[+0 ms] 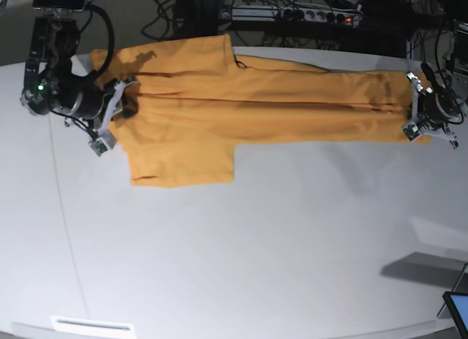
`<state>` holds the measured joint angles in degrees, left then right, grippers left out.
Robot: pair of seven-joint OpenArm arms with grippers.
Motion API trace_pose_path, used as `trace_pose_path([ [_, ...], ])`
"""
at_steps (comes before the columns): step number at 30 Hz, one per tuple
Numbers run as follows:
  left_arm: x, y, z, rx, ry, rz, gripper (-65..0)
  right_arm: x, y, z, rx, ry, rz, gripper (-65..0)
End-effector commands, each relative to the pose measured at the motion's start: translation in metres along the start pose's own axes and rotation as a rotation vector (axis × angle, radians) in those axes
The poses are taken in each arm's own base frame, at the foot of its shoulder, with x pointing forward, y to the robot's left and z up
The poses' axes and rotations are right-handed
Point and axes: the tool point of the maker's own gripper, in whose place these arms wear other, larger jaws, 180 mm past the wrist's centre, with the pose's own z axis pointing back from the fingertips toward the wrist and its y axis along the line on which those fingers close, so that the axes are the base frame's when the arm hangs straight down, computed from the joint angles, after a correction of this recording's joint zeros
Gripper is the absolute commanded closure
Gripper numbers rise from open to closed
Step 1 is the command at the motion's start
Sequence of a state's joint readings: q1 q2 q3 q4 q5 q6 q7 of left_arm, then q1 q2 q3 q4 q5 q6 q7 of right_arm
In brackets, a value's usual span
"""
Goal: Fold the T-shirt properly
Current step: 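Open both grippers to release the folded edge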
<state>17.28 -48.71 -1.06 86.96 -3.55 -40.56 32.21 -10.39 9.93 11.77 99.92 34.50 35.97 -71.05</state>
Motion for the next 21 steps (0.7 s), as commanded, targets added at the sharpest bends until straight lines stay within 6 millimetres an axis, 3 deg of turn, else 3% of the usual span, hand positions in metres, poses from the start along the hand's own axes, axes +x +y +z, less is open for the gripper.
trace_pose_path([
  [1, -0.007, 0.019, 0.007, 0.052, 0.039, -0.035, 0.0, 0.009, -0.004, 0.005, -0.012, -0.03, 0.005, -19.7],
  [8, -0.03, 0.027, 0.01, 0.094, 0.177, -0.103, -2.5, 0.01, -0.008, 0.005, -0.037, -0.033, -0.085, -22.3],
  [17, -0.031, 0.028, 0.011, 0.096, 0.179, -0.106, -34.9, 0.012, -0.015, 0.006, -0.067, -0.042, -0.178, -22.3],
  [21, -0.029, 0.032, 0.011, 0.105, 0.175, -0.103, -44.8, 0.016, -0.021, 0.008, -0.091, -0.048, -0.225, -22.3],
])
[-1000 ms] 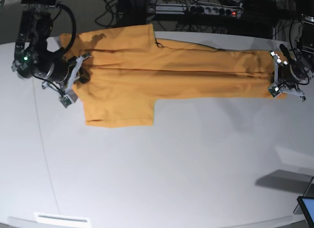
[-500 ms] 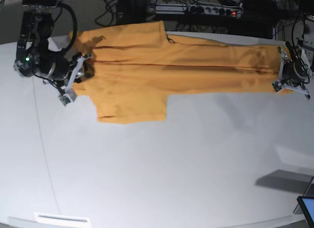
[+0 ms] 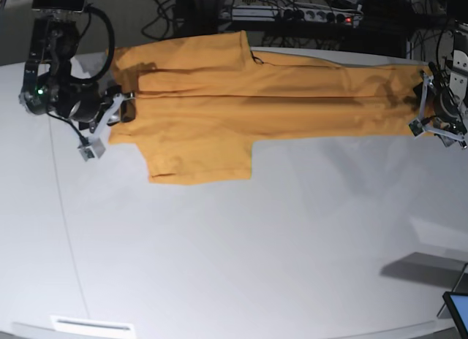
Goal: Fold the T-shirt properly
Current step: 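Open both grippers to release the folded edge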
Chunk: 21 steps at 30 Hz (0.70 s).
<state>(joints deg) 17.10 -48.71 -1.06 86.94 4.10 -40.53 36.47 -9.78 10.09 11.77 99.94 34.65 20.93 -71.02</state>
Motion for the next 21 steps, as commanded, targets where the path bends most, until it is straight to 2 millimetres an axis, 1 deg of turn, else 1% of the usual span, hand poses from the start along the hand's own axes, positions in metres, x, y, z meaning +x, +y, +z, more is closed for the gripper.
trace_pose_path([
  [1, -0.005, 0.026, 0.009, 0.064, 0.016, -0.002, -47.2, 0.013, -0.004, 0.006, -0.014, -0.04, 0.005, -22.3],
  [5, -0.02, 0.057, 0.023, 0.15, 0.022, 0.084, -53.7, 0.015, -0.007, 0.007, -0.03, -0.044, -0.034, -22.3],
  [7, -0.027, 0.072, 0.032, 0.192, 0.019, 0.122, -54.9, 0.014, -0.008, 0.007, -0.034, -0.044, -0.043, -22.3],
  [9, -0.026, 0.083, 0.04, 0.227, 0.008, 0.135, -54.9, 0.016, -0.008, 0.008, -0.034, -0.048, -0.043, -22.3],
  [11, -0.016, 0.085, 0.046, 0.244, -0.019, 0.121, -54.9, 0.021, -0.008, 0.008, -0.038, -0.063, -0.052, -22.3],
  [14, 0.0, 0.079, 0.048, 0.253, -0.063, 0.126, -54.9, 0.024, -0.011, 0.008, -0.05, -0.077, -0.088, -22.3],
  [17, 0.007, 0.079, 0.05, 0.261, -0.077, 0.12, -54.9, 0.025, -0.013, 0.009, -0.062, -0.08, -0.128, -22.3],
  [21, 0.008, 0.074, 0.048, 0.25, -0.086, 0.131, -54.9, 0.031, -0.016, 0.011, -0.07, -0.09, -0.124, -22.3],
])
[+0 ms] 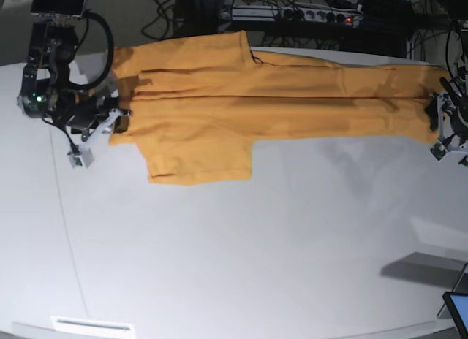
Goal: Fold the T-shirt properly
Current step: 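Open both grippers to release the folded edge, then lower the right gripper to the folded sleeve corner and grasp it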
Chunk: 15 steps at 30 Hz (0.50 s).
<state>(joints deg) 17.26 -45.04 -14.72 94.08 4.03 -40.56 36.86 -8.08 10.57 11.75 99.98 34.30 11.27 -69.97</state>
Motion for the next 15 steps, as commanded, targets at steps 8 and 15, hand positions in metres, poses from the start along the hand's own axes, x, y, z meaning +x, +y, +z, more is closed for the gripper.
trace_pose_path([
  [8, 0.013, -0.023, -0.006, -0.015, -0.044, 0.092, -54.9, 0.059, 0.01, 0.028, -0.006, -0.161, 0.093, -22.2],
  [15, 0.018, -0.051, -0.011, -0.06, -0.056, 0.145, -54.9, 0.076, 0.025, 0.031, 0.037, -0.21, 0.172, -22.2],
])
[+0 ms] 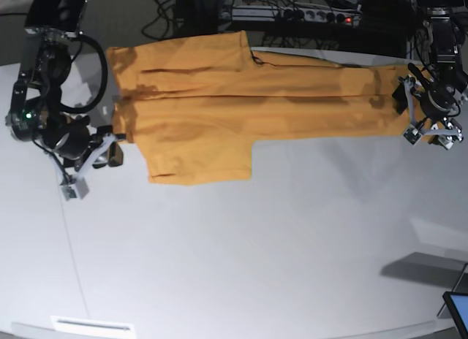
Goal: Fold the T-shirt properly
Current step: 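Lower the right gripper to the folded sleeve corner and grasp it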
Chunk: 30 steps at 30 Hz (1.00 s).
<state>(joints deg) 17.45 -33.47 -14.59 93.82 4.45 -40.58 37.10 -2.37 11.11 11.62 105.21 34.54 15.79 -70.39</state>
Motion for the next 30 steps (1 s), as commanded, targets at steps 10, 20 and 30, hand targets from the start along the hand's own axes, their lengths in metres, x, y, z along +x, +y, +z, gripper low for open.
trace_pose_path([
  [10, 0.006, 0.022, 0.007, 0.055, -0.017, -0.012, -54.9, 0.034, 0.02, -0.013, 0.178, -0.074, 0.088, -22.3],
  [20, -0.008, 0.051, 0.02, 0.133, -0.002, 0.047, -54.9, 0.015, 0.018, -0.053, 0.271, 0.023, 0.042, -22.3],
  [30, -0.011, 0.054, 0.021, 0.14, 0.001, 0.055, -54.9, 0.02, 0.017, -0.072, 0.307, 0.057, -0.011, -31.6],
])
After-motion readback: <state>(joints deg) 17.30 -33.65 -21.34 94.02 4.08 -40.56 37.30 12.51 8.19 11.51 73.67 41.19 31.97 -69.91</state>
